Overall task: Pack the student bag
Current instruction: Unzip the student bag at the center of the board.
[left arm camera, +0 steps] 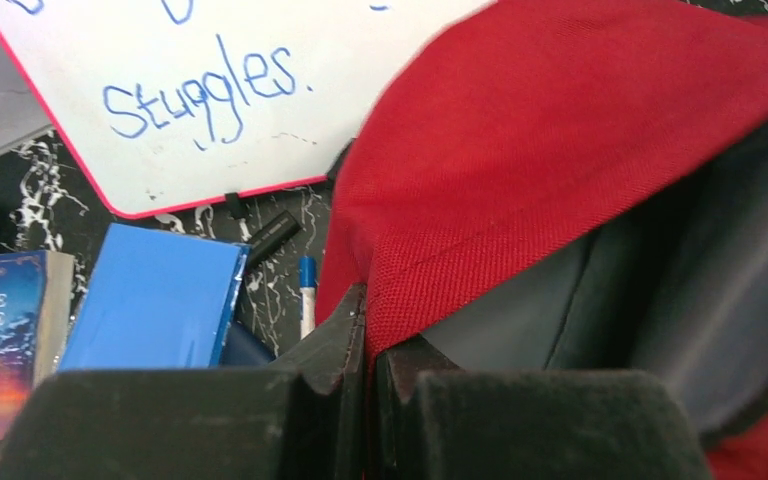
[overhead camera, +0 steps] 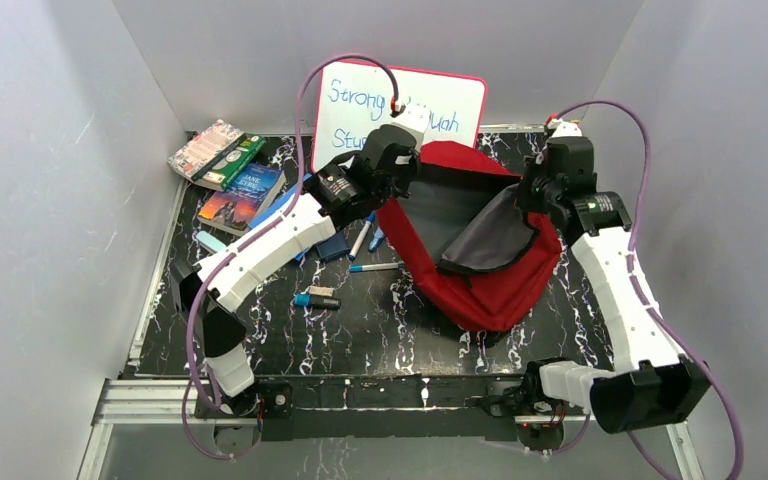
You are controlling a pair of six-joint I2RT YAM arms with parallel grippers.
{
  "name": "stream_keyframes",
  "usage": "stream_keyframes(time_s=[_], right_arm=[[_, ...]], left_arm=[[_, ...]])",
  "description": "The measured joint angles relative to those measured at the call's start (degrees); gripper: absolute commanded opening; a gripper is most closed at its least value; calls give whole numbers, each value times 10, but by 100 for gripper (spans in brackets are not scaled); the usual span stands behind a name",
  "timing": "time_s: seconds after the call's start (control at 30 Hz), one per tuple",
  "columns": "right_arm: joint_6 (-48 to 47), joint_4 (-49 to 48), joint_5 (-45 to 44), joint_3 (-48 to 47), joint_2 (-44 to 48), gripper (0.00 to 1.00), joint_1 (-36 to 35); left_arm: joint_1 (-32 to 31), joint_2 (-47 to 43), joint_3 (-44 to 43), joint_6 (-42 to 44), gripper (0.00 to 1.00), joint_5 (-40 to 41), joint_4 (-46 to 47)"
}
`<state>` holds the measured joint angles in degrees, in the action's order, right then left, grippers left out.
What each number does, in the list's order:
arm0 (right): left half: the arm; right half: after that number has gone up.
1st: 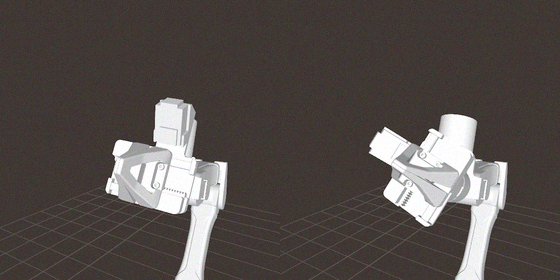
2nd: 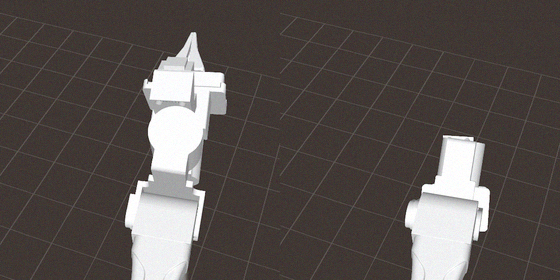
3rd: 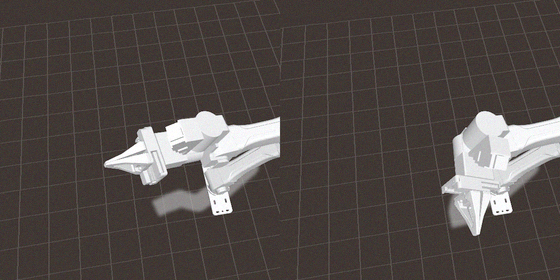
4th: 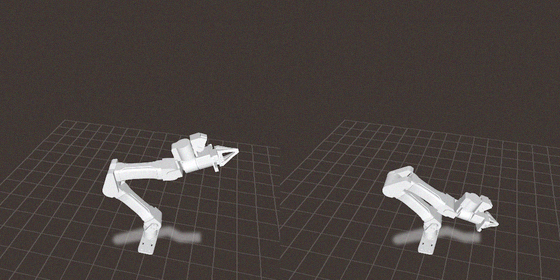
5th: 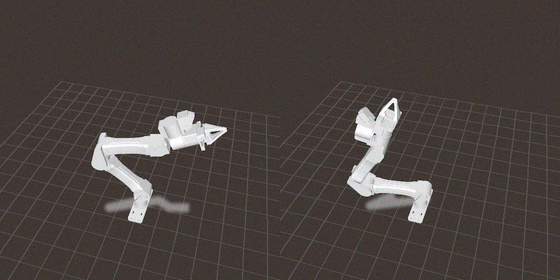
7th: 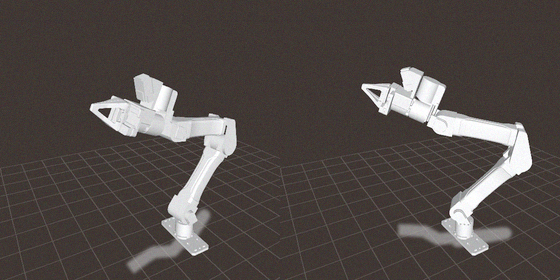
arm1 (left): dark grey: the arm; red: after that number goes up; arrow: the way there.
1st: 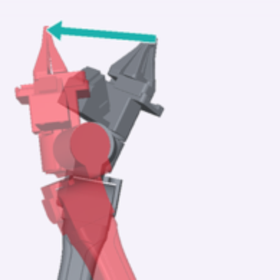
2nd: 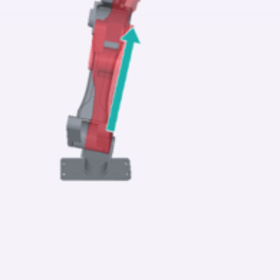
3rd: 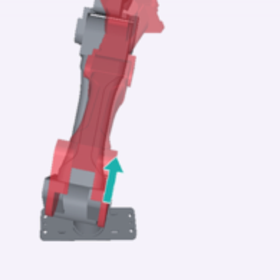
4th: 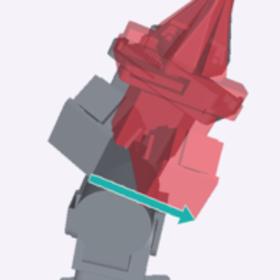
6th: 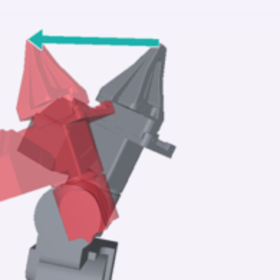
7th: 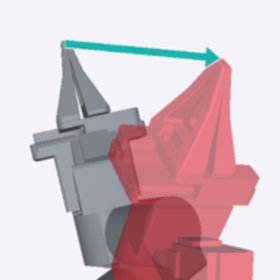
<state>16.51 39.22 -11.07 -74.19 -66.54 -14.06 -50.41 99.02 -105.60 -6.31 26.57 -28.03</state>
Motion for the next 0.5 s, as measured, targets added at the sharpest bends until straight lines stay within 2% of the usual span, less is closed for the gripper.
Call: stream_keyframes(time_s=[0.03,0.1,0.33,0.5], right_arm=[[-5,-3,49,-8,-16,0,24],[-9,-2,83,-20,-27,0,45],[-19,-4,221,-46,-23,0,53],[-11,-7,319,10,24,3,54]], left_arm=[[0,0,0,-6,0,-7,-7],[0,0,1,-14,0,-17,-13],[5,-3,54,-8,0,-47,22],[23,0,78,-15,16,-79,36]])
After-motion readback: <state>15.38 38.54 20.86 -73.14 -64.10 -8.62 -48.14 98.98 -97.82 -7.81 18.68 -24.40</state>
